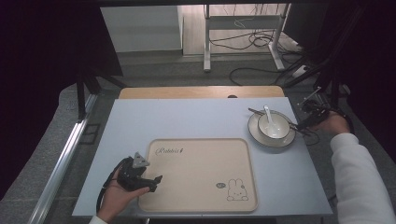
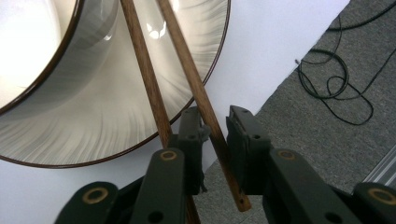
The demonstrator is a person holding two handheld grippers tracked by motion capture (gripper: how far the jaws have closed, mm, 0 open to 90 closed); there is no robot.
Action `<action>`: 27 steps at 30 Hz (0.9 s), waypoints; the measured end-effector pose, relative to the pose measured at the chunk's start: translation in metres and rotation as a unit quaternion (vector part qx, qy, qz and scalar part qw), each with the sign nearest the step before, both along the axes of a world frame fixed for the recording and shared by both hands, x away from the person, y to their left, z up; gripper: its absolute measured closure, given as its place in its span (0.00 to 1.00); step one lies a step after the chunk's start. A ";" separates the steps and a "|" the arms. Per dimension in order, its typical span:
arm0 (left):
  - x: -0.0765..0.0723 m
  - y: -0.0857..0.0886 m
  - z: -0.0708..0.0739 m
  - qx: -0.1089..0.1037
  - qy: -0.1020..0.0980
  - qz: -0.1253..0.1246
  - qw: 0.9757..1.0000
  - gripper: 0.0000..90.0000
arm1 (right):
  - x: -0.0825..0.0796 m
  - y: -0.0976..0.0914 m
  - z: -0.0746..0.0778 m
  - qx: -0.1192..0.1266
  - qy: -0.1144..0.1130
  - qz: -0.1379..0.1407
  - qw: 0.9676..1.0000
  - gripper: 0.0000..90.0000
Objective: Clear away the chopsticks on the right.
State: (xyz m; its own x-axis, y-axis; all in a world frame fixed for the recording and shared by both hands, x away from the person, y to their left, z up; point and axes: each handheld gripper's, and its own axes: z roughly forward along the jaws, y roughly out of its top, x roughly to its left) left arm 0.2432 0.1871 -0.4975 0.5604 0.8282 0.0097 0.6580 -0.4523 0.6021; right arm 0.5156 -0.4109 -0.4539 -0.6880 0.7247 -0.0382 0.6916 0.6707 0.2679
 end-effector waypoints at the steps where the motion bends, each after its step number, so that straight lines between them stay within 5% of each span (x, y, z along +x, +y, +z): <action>1: 0.000 0.000 0.000 0.000 0.000 0.000 1.000 0.15 | 0.000 0.000 0.000 0.000 0.000 0.003 1.000 0.86; 15: -0.001 0.004 0.002 -0.004 -0.004 0.004 1.000 0.15 | -0.010 0.002 0.017 0.007 -0.035 0.008 0.999 0.94; 27: -0.005 0.004 0.006 -0.015 -0.010 -0.002 1.000 0.15 | -0.054 0.012 0.066 0.091 -0.080 -0.049 0.991 0.94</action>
State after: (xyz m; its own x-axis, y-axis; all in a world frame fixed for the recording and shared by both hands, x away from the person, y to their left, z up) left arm 0.2387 0.1915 -0.4917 0.5644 0.8255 -0.0037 0.6428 -0.4367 0.6293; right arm 0.4615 -0.3990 -0.3875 -0.6089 0.7932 -0.0033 0.6907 0.5323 0.4895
